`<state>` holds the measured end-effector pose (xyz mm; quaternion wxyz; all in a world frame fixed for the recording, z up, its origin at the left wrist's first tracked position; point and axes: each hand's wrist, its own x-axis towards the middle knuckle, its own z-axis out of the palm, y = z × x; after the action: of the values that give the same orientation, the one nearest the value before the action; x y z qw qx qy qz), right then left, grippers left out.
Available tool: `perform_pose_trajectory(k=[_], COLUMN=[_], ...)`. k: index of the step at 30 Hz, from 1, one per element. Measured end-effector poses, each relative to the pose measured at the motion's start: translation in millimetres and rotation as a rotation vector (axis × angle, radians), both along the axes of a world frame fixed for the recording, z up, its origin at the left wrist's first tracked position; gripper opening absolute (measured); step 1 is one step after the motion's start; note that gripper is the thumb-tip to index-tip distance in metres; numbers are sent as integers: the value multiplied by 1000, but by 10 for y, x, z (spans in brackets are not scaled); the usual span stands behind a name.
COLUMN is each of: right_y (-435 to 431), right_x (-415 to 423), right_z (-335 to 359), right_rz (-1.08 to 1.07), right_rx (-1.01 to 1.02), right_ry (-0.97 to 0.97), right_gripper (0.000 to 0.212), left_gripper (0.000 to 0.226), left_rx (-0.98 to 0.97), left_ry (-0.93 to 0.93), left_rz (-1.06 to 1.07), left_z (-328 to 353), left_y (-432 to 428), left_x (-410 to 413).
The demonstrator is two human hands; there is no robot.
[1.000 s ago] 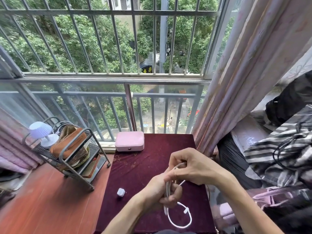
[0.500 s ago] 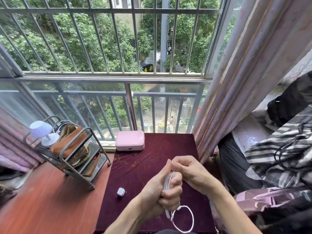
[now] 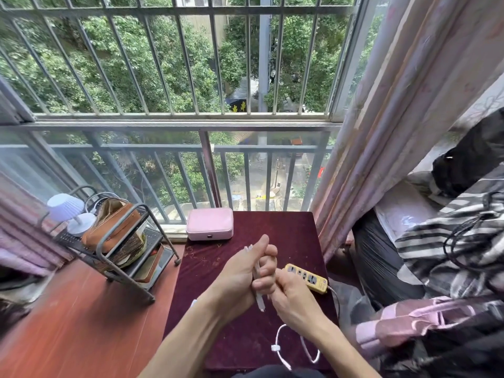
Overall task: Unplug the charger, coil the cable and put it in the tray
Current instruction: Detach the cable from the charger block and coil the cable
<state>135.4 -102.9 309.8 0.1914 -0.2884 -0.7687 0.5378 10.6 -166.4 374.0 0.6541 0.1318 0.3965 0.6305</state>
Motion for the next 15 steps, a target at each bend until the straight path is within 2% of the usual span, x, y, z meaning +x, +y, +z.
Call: perform_pose_trajectory(k=[3,8,11,15], right_y=[-24,-14,-7,9], right_x=[28,120,168,215], right_z=[45,69,131,302], right_rz=[38,169,176,249], right_rx=[204,255,307,396], right_ry=[-152,-260,-265,-324], right_gripper=[37,29,40,41], left_gripper=[37,40,42,45], left_rx=[-44,-91,-100,-130], left_ry=[68,64,74,125], left_rz=[17,45,70,70], left_z=[-52,-157,-205,-284], left_y=[37,108,150,171], left_x=[-27,-94,-134,-178])
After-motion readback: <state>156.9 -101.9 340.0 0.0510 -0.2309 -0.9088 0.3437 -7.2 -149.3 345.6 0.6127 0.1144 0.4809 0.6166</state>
